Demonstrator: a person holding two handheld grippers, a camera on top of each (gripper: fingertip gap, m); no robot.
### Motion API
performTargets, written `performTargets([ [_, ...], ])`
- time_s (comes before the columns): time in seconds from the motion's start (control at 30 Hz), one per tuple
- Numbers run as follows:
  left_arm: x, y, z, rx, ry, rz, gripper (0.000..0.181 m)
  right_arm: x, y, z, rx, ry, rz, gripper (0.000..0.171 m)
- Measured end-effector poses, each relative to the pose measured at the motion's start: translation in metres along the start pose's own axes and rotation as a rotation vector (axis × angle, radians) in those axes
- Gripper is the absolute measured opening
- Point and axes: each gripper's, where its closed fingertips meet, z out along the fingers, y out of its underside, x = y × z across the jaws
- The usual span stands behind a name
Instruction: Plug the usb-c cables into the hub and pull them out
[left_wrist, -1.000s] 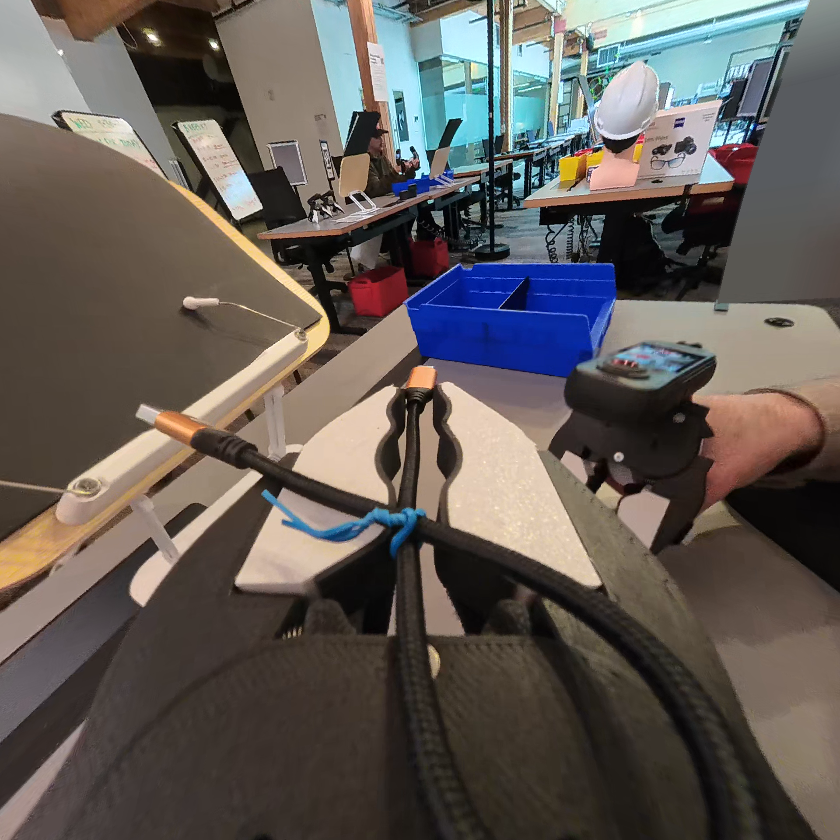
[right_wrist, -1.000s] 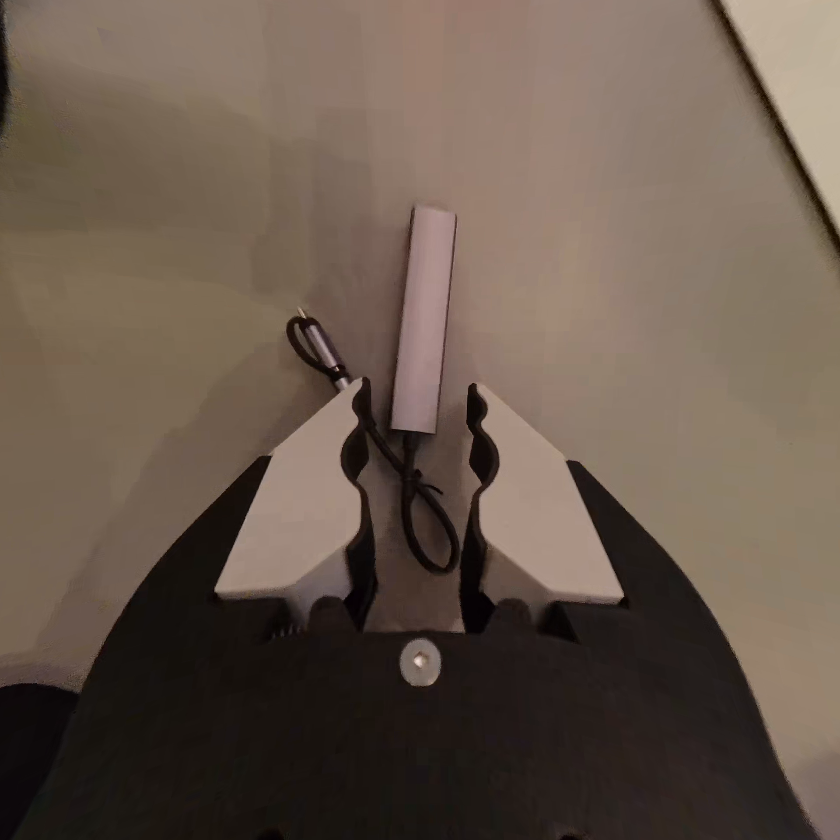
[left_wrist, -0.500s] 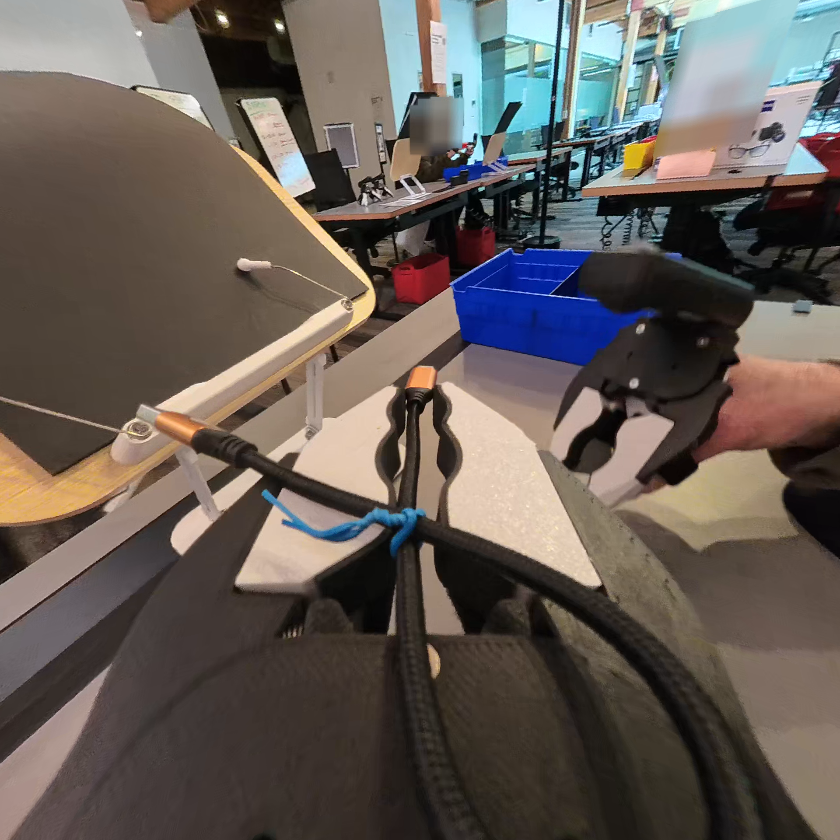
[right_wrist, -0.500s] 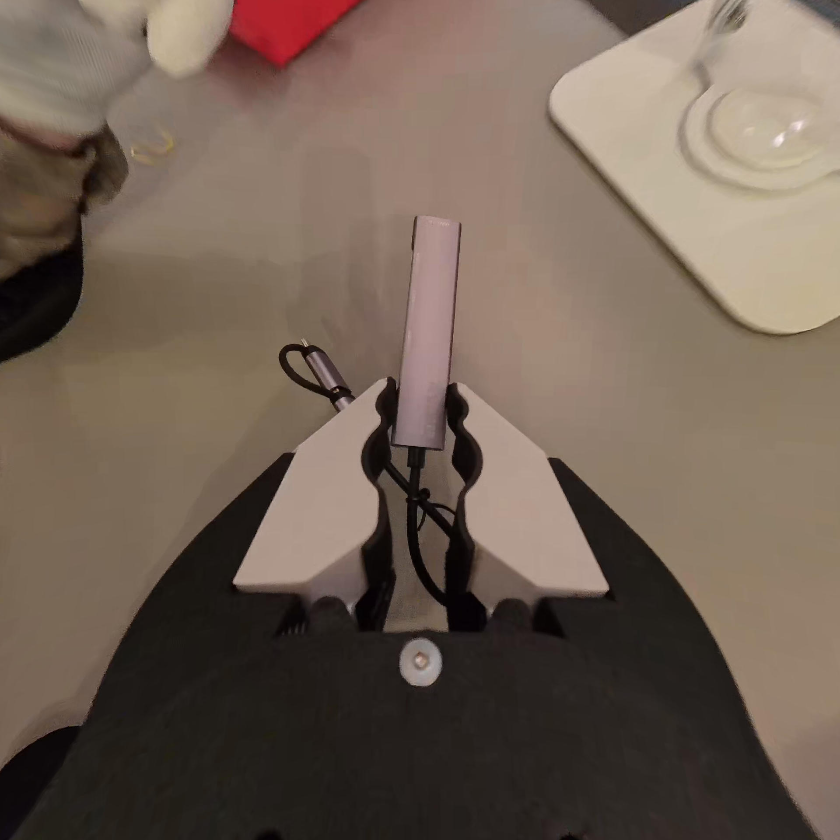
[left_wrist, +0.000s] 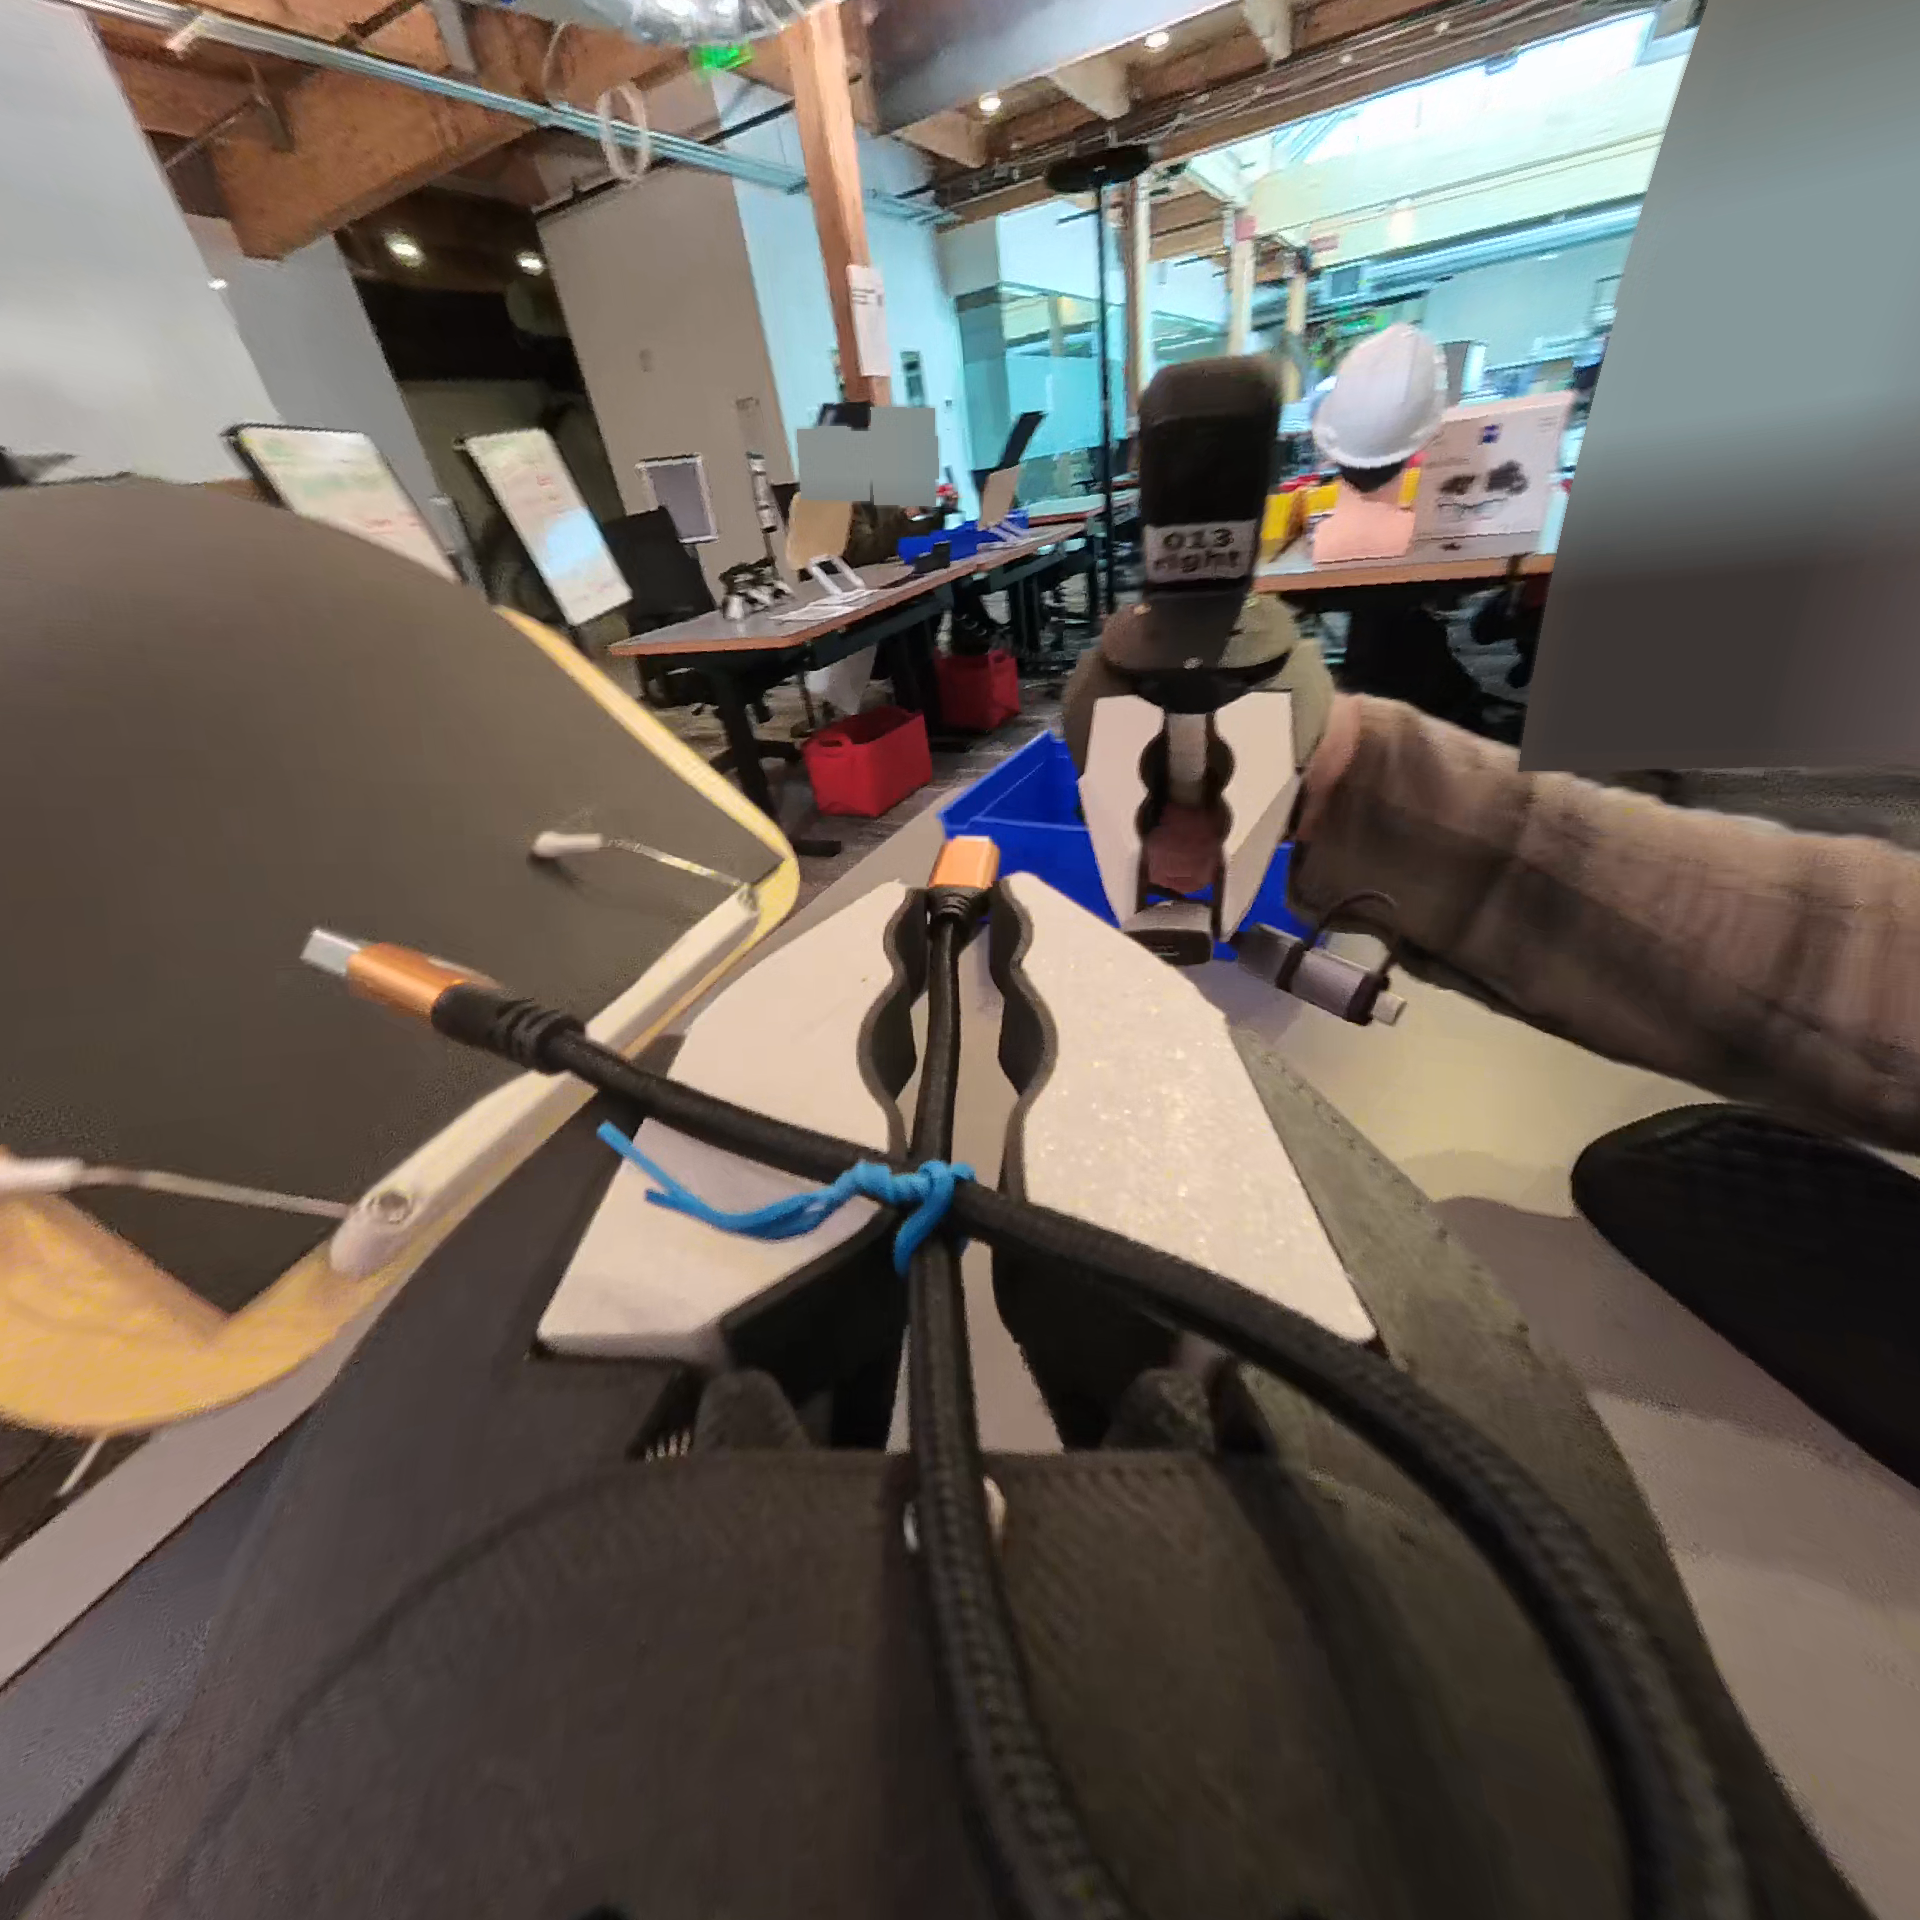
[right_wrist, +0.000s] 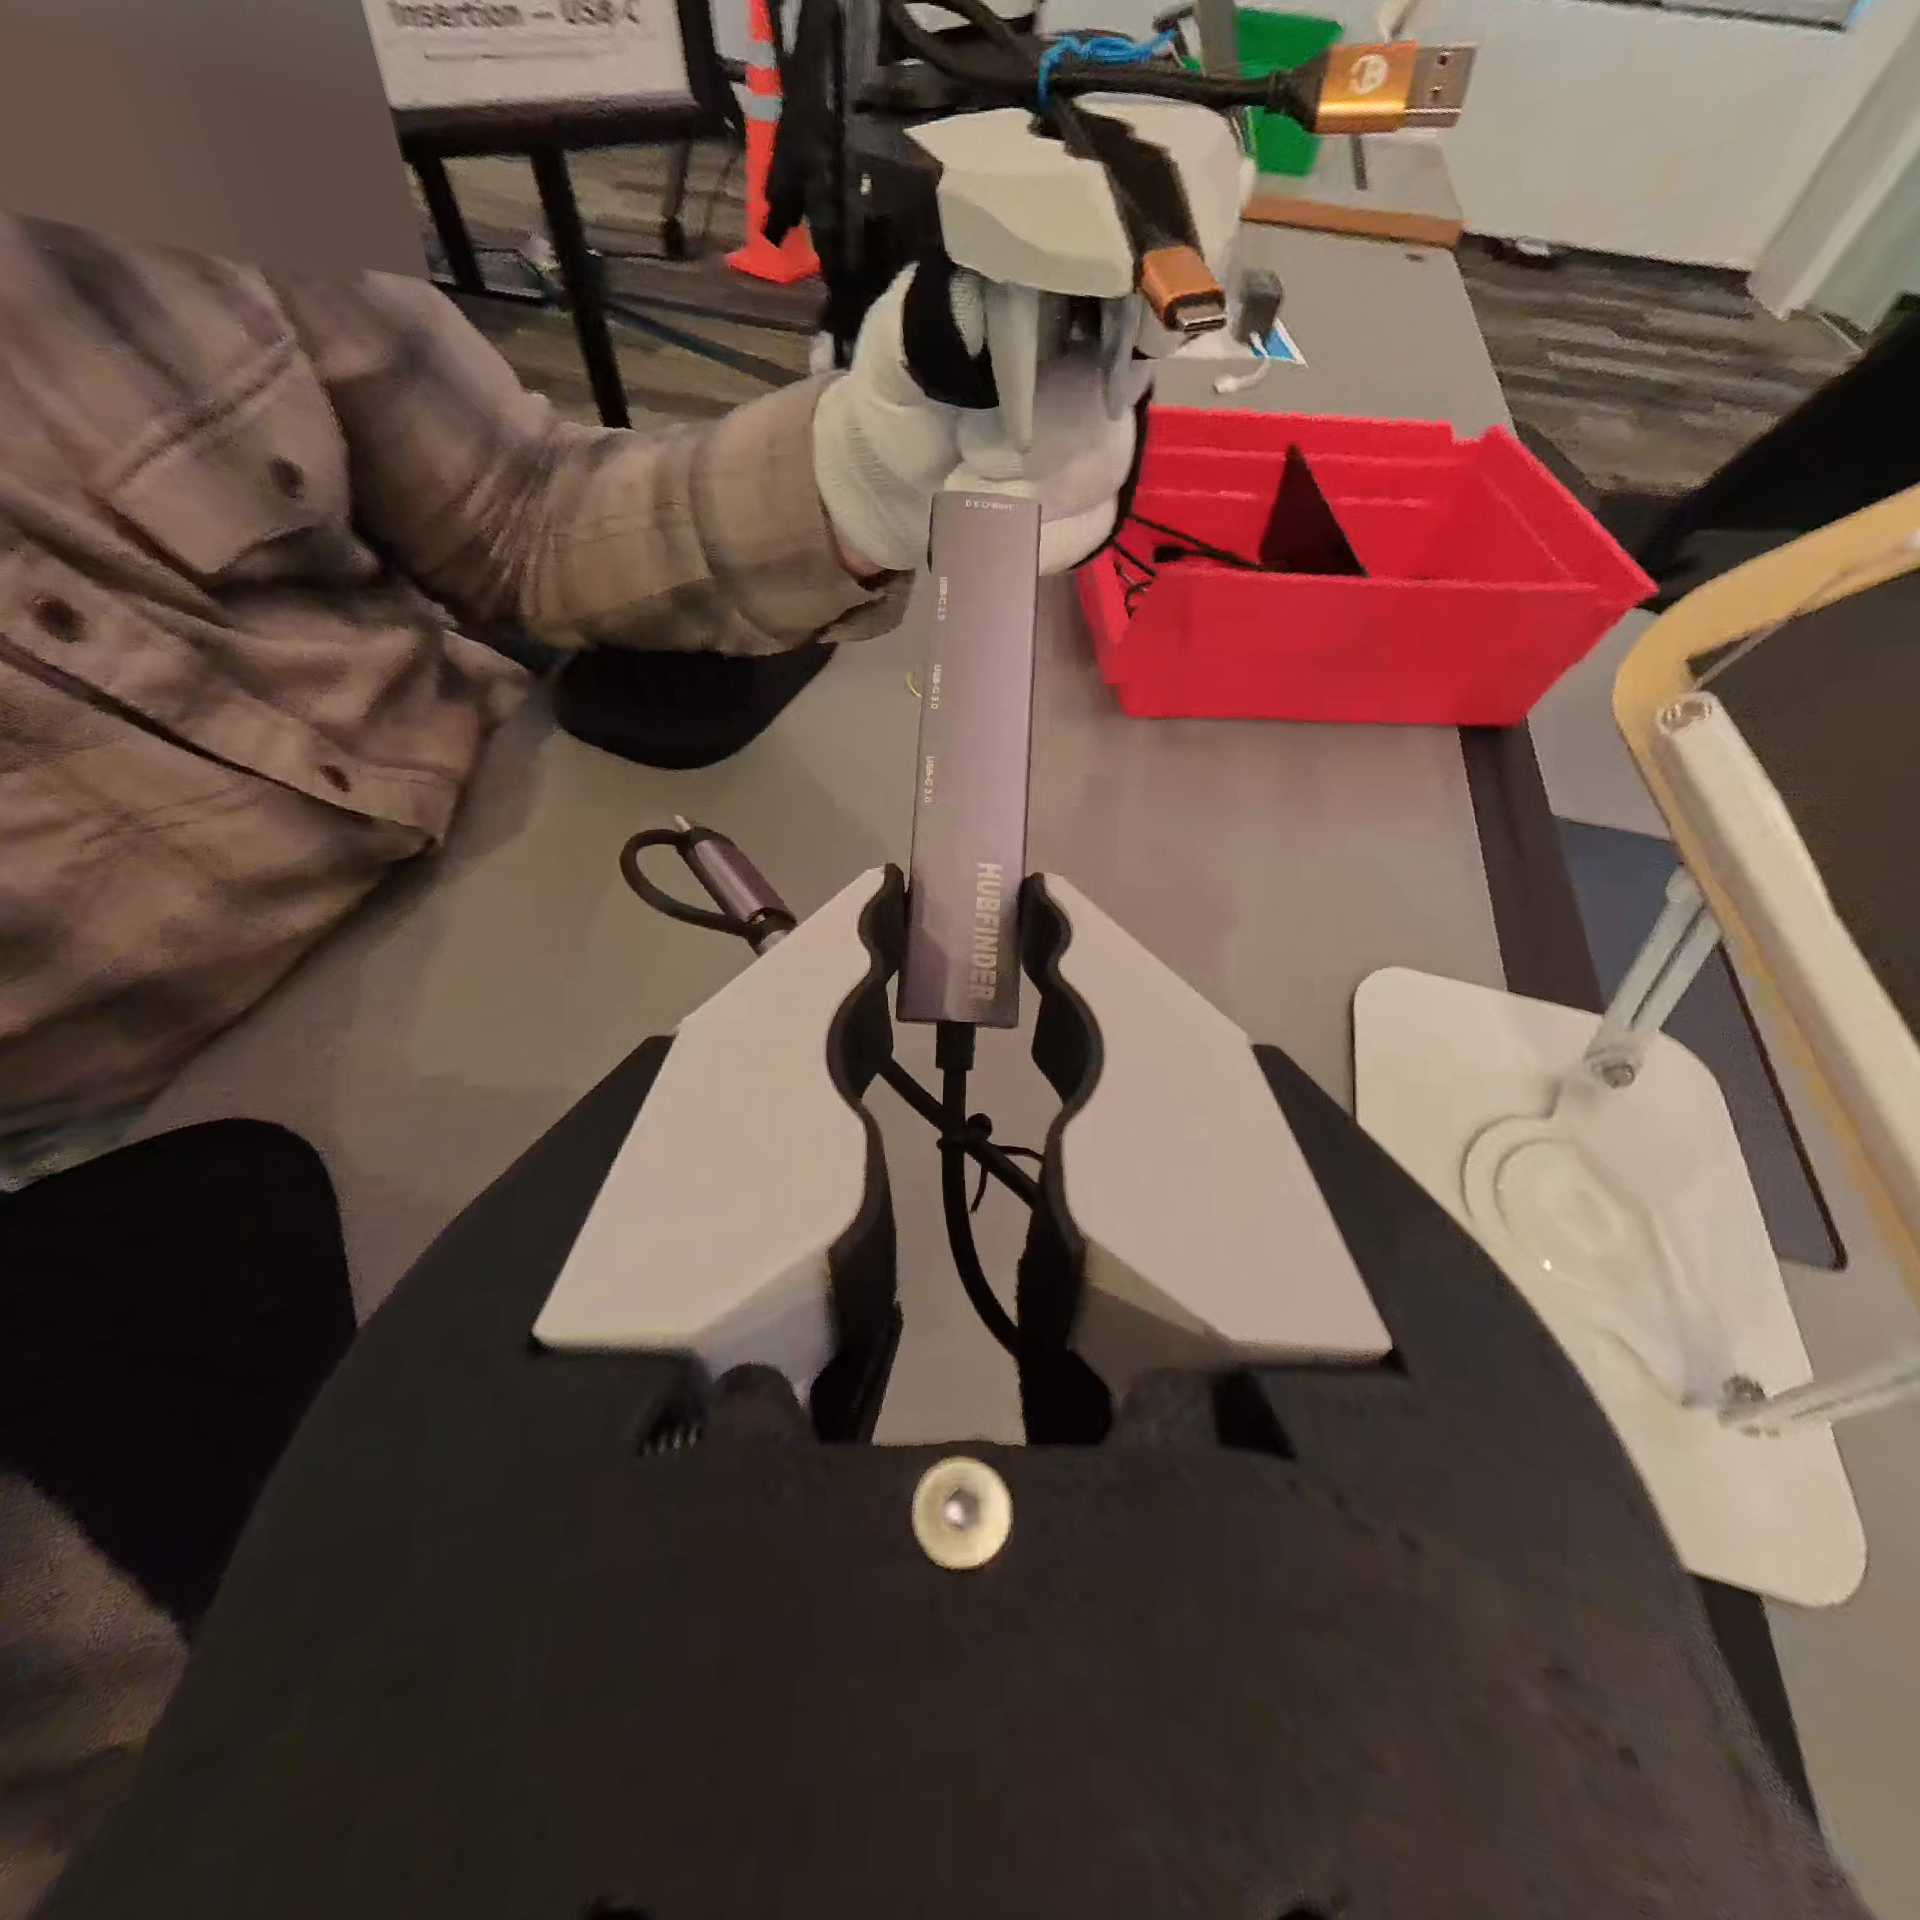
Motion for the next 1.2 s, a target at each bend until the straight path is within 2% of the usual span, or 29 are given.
performTargets([
  [0.17, 0.005, -0.018, 0.017, -0.099, 0.123, 0.106, 0.012, 0.001, -0.016, -0.020, 0.101, 0.023, -0.052, 0.019],
  [0.23, 0.013, -0.018, 0.020, -0.097, 0.211, 0.067, 0.012, 0.001, -0.010, -0.024, 0.110, 0.051, -0.050, 0.019],
  [0.4, 0.018, 0.004, 0.024, -0.089, 0.292, -0.018, 0.012, 0.000, 0.006, -0.026, 0.093, 0.072, -0.044, 0.020],
  [0.57, 0.025, 0.022, 0.032, -0.182, 0.288, 0.025, 0.012, 0.004, 0.011, -0.027, 0.066, 0.096, -0.043, 0.019],
  [0.83, 0.031, 0.016, 0.031, -0.164, 0.305, 0.027, 0.012, 0.004, 0.013, -0.029, 0.041, 0.120, -0.043, 0.019],
  [1.2, 0.034, 0.025, 0.037, -0.223, 0.298, 0.039, 0.012, 0.007, 0.017, -0.026, 0.003, 0.146, -0.049, 0.020],
])
